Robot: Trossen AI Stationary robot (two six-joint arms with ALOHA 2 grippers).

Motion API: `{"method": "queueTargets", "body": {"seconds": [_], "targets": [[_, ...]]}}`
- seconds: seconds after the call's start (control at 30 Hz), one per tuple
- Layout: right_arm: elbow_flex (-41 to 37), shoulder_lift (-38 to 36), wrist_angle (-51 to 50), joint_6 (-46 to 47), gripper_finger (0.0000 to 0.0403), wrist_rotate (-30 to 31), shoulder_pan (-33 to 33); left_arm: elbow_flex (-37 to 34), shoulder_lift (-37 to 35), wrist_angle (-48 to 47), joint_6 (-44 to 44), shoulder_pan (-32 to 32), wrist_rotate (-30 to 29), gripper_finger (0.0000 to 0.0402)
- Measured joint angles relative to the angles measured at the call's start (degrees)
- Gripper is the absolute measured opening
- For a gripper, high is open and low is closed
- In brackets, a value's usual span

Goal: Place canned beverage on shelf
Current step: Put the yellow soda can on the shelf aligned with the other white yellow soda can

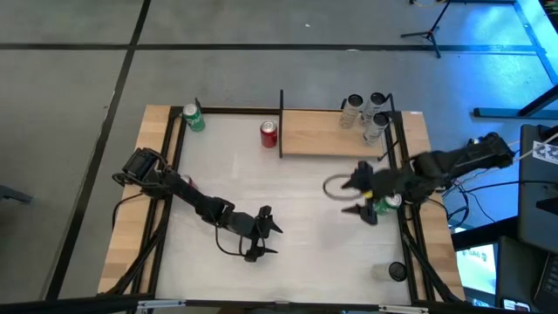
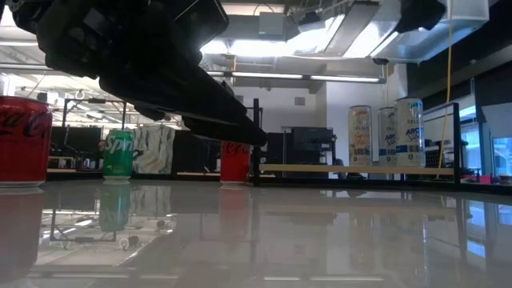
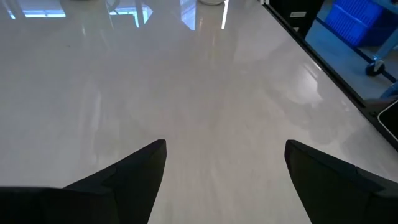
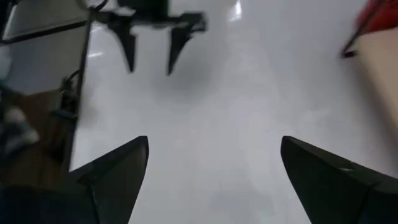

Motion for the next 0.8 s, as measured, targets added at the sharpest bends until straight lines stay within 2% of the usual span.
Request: {"method": "queueTargets", "body": {"seconds": [0.2, 0.33, 0.43, 0.63, 0.8], "targets": [[-0.02, 4.40, 1.81, 2.48, 0.0360, -0.57, 7.20, 0.00, 0.00, 0.00, -1.19, 0.00, -0.47, 0.0318], [-0.02, 7.78, 11.77, 3.60, 0.0360, 0.16, 8.31, 0.00, 0.00, 0.00, -1.16, 0.03, -0.47, 0.0318], [-0.01, 10.39, 18.42, 2.33, 0.0360, -2.54, 8.19, 0.00, 0.00, 0.00, -1.15, 0.04, -0.47, 0.0318], [5.57, 12.42, 7.19, 6.76, 0.0360, -0.51, 10.89, 0.00, 0.00, 0.00, -1.14, 0.04, -0.47, 0.0318], [11.69, 12.39, -4.91, 19.01, 0.0360, 3.97, 16.98, 0.00, 0.00, 0.00, -1.14, 0.04, -0.45, 0.0318]]}}
